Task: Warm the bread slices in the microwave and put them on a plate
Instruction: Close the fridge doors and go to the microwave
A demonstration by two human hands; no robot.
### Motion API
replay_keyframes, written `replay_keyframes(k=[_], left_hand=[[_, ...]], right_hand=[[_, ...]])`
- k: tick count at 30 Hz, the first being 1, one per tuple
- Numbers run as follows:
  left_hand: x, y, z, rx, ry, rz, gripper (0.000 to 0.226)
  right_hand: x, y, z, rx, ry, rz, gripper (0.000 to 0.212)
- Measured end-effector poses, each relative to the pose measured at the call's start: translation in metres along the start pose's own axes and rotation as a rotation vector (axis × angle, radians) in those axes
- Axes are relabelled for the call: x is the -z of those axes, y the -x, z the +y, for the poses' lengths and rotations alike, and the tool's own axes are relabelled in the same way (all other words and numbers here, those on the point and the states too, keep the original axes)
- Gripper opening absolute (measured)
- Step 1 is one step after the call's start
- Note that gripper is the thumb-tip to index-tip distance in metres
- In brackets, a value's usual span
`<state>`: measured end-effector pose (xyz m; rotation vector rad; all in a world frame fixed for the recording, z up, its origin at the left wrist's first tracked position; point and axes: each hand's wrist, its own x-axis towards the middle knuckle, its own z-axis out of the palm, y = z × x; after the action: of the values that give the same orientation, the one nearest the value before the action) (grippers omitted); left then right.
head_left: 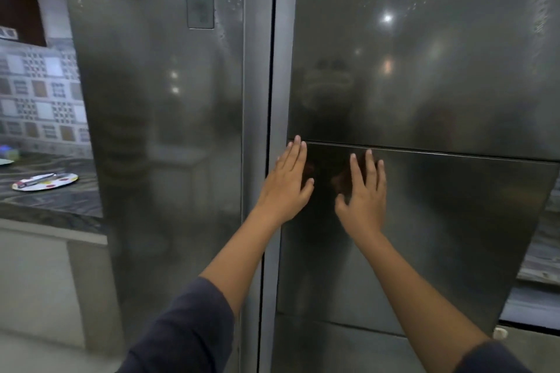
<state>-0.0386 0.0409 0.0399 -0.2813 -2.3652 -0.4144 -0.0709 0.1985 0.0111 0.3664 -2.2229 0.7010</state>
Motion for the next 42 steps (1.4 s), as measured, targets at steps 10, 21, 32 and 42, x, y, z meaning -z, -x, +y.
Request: replay_keyframes(k=[10,21,32,42], left_hand=[[0.083,0.102,-0.12,0.27,-0.114,0.11,0.061],[0.224,0.202,-0.329,0.6,-0.309,0.142,0.061],[0.267,0.196,-0.552,0.677,-0.311,0.154,0.06],[0.255,0.084,-0.779,0.639,-0.254,0.159,0.058]], right_hand=[[-0.091,0.041,-0.15,0.213,-0.391,-0.063,0.065],[-0.236,0.07,-0.388,0.383,-0.736,-0.248,0.061],[-0.407,0.045,-0.555,0.405,-0.776,-0.354,0.06],[-0.613,-0.081,-0.629,0.17,-0.777,-0.329,0.056]])
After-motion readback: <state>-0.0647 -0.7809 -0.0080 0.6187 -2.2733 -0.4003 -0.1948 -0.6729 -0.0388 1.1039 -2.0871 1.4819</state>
